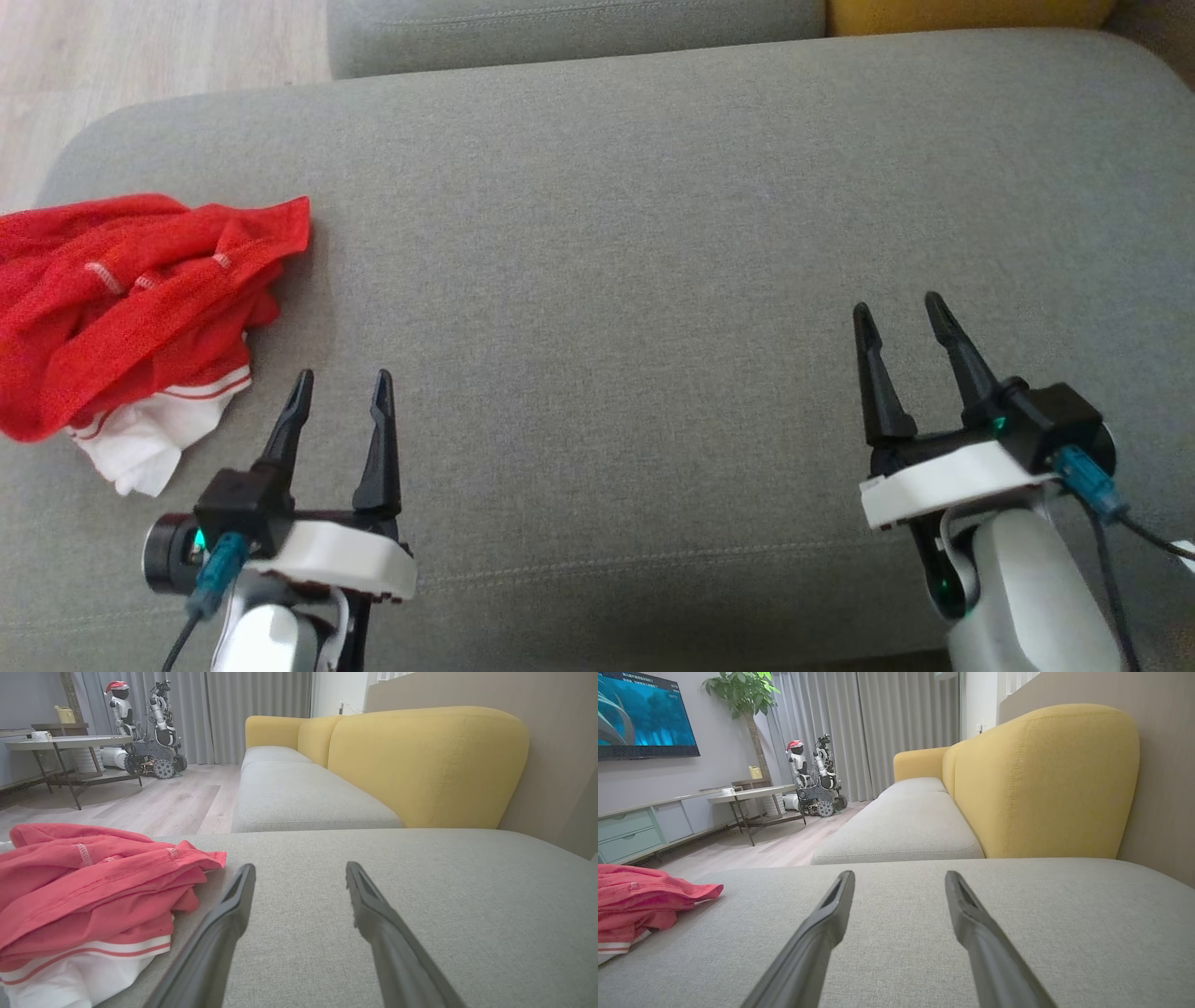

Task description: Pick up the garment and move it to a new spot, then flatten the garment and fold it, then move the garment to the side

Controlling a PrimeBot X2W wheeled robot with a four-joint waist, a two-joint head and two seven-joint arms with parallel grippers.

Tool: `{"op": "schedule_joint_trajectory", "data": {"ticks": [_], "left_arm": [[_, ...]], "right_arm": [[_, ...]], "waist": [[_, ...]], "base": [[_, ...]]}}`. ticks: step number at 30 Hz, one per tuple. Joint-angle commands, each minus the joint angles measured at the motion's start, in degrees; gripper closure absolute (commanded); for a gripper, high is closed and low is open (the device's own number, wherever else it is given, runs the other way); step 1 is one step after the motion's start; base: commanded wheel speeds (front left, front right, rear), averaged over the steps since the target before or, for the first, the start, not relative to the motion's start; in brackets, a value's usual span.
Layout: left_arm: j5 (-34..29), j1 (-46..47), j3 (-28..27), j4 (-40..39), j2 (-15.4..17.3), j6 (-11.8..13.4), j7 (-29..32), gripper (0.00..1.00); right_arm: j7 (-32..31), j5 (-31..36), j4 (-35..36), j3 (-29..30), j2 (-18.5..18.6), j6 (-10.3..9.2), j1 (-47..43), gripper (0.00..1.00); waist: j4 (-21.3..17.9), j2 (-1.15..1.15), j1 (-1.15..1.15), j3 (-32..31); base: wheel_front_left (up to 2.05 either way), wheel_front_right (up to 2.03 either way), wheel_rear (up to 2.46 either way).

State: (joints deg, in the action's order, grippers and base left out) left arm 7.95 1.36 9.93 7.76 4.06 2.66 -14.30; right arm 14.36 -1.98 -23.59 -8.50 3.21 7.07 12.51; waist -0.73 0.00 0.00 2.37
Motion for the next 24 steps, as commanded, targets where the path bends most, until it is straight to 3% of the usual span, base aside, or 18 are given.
{"op": "schedule_joint_trajectory", "data": {"ticks": [1, 14, 20, 24], "left_arm": [[-0.7, 1.71, -2.36, -1.7, -0.04, -0.33, -0.7, 0.0], [-2.03, 2.77, -3.8, -0.87, -1.02, -1.67, -0.7, 0.0], [-2.14, 2.65, -5.08, -1.66, -1.12, -1.47, -0.7, 0.0], [-2.35, 1.68, -6.63, -2.59, -1.15, -1.61, -0.7, 0.0]], "right_arm": [[0.63, -0.13, 1.72, -1.58, -0.33, 0.42, 3.07, 0.0], [0.63, 0.66, 1.86, -0.92, -0.33, 0.42, 3.09, 0.0], [0.63, 0.54, 2.22, -1.82, -0.33, 0.42, 2.43, 0.0], [0.63, 0.28, 2.34, -2.94, -0.33, 0.42, 1.73, 0.0]], "waist": [[-0.03, 0.0, 0.0, 0.06], [1.97, 0.0, 0.0, 0.49], [6.59, 0.0, 0.0, 0.15], [11.85, 0.0, 0.0, -0.6]], "base": [[0.0, 0.0, 0.0], [0.0, 0.0, 0.0], [0.0, 0.0, 0.0], [0.0, 0.0, 0.0]]}}
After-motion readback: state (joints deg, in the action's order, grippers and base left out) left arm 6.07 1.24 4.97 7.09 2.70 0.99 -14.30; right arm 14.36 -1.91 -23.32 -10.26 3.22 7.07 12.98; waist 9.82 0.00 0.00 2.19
